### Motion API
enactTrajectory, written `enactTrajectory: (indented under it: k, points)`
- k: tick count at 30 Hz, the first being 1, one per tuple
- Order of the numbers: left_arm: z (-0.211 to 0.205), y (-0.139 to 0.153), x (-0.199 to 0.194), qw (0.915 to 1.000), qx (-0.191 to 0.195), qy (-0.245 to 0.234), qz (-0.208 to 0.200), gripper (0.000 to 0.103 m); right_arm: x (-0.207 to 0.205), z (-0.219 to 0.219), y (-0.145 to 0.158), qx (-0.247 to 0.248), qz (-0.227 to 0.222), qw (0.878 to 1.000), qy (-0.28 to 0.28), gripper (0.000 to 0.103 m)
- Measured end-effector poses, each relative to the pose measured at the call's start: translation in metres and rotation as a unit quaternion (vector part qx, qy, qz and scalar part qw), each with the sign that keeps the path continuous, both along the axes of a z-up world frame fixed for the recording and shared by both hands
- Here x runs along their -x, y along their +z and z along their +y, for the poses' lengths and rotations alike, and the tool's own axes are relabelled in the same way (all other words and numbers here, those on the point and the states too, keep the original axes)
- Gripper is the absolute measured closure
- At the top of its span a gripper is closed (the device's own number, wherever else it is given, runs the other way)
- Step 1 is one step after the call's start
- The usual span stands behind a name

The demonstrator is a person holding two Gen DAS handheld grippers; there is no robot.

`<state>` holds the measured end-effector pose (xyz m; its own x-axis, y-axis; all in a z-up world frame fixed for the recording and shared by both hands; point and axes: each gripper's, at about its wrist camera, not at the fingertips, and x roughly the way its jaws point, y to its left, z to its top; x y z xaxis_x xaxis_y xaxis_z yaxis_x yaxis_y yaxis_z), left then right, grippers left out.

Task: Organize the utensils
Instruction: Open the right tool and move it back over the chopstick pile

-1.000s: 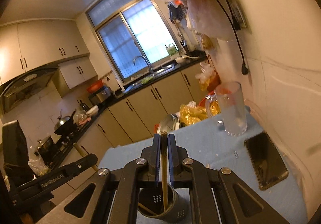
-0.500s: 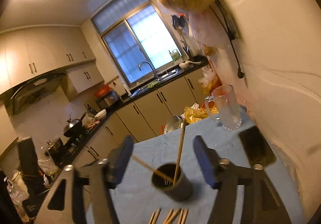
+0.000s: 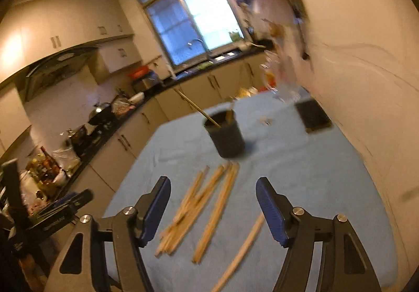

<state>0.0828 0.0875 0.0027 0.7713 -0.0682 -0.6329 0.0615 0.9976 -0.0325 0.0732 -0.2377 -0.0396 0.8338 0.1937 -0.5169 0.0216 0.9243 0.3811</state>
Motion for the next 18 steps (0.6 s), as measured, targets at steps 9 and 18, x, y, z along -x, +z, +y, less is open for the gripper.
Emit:
enactTrajectory:
  k: [9,18]
  points:
    - [-0.007,-0.002,0.017,0.9999,0.004,-0.008,0.005,0.037,0.028,-0.006,-0.009,0.037,0.039,0.998,-0.029,0.04]
    - [-0.013,-0.011,0.008,0.9997,0.0,-0.014,0.019,0.037,0.017,0.005,-0.01,0.056,0.064,0.996,-0.018,0.055]
